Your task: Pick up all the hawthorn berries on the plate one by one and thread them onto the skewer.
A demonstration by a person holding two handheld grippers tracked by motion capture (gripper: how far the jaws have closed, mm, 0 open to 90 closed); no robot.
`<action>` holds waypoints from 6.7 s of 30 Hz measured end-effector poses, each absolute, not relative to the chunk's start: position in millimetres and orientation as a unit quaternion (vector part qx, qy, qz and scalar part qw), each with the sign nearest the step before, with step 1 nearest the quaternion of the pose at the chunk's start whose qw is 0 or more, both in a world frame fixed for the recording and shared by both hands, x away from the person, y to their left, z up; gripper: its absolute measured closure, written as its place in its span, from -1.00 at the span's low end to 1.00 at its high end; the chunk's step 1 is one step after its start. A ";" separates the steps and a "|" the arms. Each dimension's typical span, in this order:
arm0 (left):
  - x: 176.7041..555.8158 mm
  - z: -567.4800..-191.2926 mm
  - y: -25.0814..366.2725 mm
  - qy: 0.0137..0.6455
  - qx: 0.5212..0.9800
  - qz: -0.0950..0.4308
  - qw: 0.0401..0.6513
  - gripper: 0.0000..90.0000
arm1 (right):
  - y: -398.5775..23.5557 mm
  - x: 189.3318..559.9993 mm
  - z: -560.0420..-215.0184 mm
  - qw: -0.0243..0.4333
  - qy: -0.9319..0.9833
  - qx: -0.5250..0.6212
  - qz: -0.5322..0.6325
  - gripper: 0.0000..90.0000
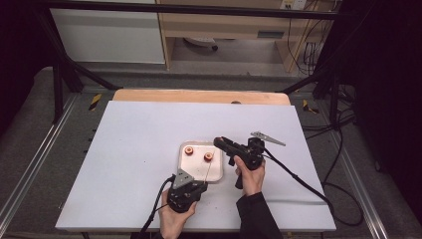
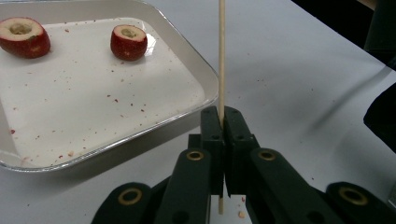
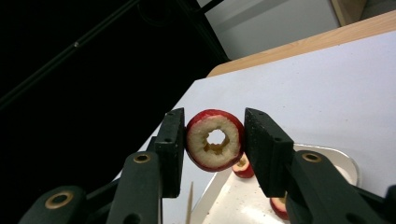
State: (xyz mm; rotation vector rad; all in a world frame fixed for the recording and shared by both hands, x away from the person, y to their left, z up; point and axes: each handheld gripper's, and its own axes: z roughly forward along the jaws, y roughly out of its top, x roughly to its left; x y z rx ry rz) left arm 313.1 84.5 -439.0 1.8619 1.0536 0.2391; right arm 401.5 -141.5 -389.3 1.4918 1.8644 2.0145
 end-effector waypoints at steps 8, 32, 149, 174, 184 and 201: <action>314.0 -436.6 80.6 0.431 0.758 0.093 0.480 0.96 | -141.4 398.7 -387.7 0.005 0.590 0.475 0.653 0.33; 315.1 -437.3 80.7 0.436 0.755 0.090 0.482 0.96 | -139.1 396.1 -389.6 -0.004 0.592 0.466 0.657 0.34; 322.3 -434.5 134.9 0.409 0.787 0.140 0.440 0.96 | -130.1 402.2 -403.0 0.056 0.807 0.379 0.450 -0.74; 317.5 -440.4 156.7 0.406 0.801 0.146 0.416 0.96 | -73.7 464.0 -402.6 0.056 0.929 0.267 0.251 -0.29; 319.5 -441.3 157.2 0.397 0.805 0.149 0.416 0.96 | -63.9 480.1 -408.5 0.040 0.939 0.252 0.229 0.00; 319.7 -442.2 158.1 0.396 0.807 0.148 0.412 0.96 | -60.6 488.9 -417.7 0.021 0.945 0.249 0.211 0.34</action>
